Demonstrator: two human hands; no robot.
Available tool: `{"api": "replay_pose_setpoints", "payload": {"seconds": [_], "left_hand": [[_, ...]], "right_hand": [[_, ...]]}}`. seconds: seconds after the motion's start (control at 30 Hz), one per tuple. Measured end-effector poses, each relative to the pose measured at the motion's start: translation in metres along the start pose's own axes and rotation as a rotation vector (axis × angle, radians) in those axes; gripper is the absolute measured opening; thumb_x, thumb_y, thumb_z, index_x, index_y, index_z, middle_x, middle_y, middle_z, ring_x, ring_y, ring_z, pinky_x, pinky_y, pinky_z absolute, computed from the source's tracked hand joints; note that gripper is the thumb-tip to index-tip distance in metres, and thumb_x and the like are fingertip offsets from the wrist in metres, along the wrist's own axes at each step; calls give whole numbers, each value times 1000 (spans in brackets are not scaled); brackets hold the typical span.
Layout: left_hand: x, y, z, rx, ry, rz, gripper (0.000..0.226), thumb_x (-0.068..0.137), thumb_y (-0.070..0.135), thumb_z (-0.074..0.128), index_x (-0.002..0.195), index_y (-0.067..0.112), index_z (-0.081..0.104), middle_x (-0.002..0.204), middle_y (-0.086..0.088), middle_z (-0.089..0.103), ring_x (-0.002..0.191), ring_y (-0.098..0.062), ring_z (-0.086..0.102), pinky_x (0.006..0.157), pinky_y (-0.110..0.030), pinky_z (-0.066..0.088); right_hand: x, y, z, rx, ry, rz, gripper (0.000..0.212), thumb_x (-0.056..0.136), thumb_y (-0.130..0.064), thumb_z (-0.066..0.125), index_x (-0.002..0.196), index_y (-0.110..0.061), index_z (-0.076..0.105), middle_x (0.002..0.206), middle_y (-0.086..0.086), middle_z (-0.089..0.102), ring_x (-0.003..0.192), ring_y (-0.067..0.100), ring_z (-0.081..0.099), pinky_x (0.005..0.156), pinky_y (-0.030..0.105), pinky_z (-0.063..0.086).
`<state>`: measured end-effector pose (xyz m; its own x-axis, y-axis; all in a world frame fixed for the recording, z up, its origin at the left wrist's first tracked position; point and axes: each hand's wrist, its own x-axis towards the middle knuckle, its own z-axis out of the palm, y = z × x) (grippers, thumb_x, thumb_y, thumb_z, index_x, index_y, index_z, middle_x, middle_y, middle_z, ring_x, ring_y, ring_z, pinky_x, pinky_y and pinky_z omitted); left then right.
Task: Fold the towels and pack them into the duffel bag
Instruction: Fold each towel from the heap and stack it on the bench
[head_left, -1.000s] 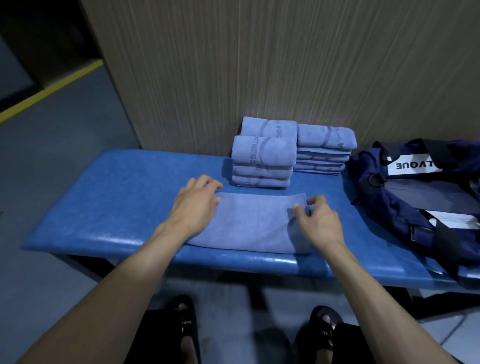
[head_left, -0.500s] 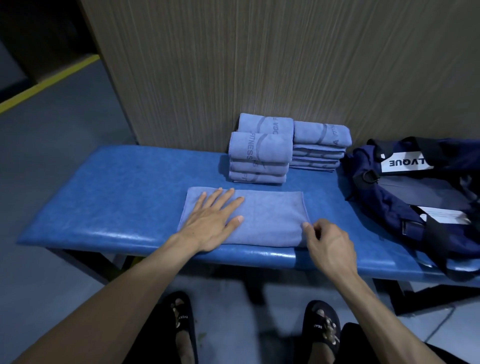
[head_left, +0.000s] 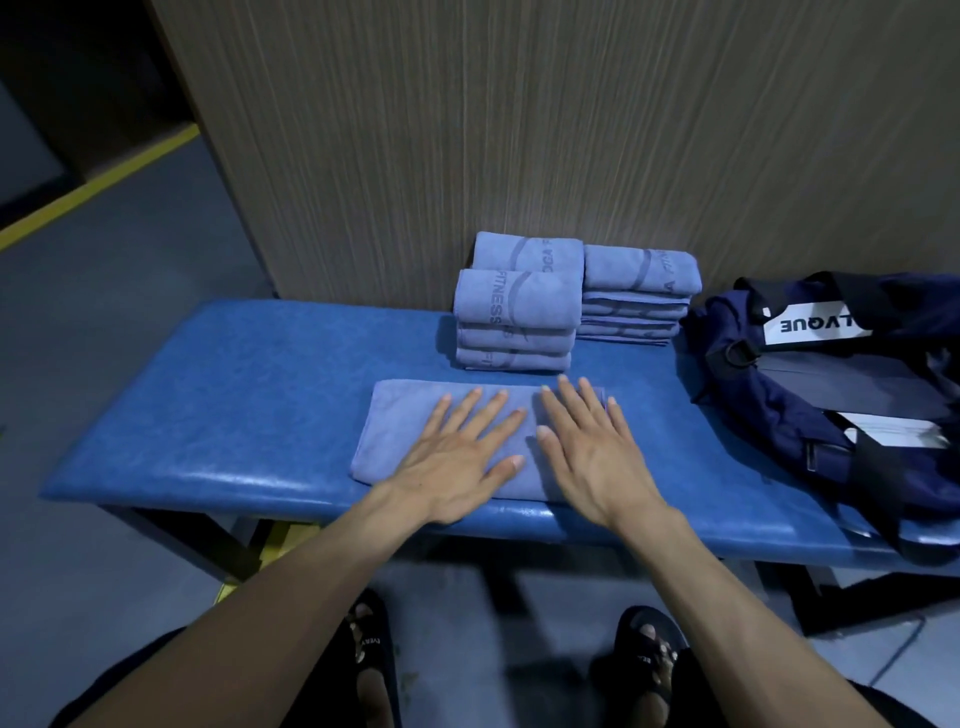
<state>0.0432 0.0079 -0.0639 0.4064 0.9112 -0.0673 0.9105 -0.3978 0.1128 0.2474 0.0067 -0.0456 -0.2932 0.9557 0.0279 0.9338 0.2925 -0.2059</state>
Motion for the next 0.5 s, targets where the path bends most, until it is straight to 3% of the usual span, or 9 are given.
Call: {"api": "replay_pose_setpoints", "payload": {"seconds": [0.07, 0.2, 0.3, 0.4, 0.5], "left_hand": [[-2, -11, 1, 13, 0, -23, 76, 90, 74, -4, 159, 41, -4, 168, 13, -11, 155, -17, -11, 124, -42, -11], [-13, -57, -7, 9, -20, -161, 82, 83, 76, -12, 158, 44, -4, 168, 12, -11, 155, -15, -12, 123, -43, -11], [-23, -85, -13, -73, -44, -277, 65, 97, 68, 4, 158, 46, -3, 168, 13, -11, 155, -14, -13, 124, -43, -11], [-26, -88, -15, -109, -40, -282, 59, 103, 60, 13, 159, 44, -1, 168, 13, -11, 155, -17, -13, 124, -43, -12], [-26, -86, -17, -53, 93, -215, 66, 100, 61, 13, 160, 35, 20, 169, 4, 4, 156, -24, 1, 126, -47, 0]], "right_hand": [[3, 15, 9, -16, -97, 127, 65, 104, -51, 6, 162, -23, 5, 170, 1, -4, 156, 24, -6, 126, 46, -2], [-1, 35, 6, 10, -126, 262, 61, 107, -46, 12, 162, -26, -3, 170, -1, -7, 156, 25, -9, 125, 47, -4], [-4, 34, 7, 11, -129, 263, 61, 106, -47, 11, 162, -27, -4, 170, -3, -8, 156, 26, -11, 125, 49, -5], [-2, 32, 6, 38, -125, 263, 61, 106, -46, 14, 162, -26, 0, 170, -2, -6, 155, 29, -10, 124, 51, -4], [4, 35, -2, 77, -72, 194, 61, 106, -39, 28, 162, -22, 10, 170, -1, 0, 156, 27, -5, 125, 50, -1]]}}
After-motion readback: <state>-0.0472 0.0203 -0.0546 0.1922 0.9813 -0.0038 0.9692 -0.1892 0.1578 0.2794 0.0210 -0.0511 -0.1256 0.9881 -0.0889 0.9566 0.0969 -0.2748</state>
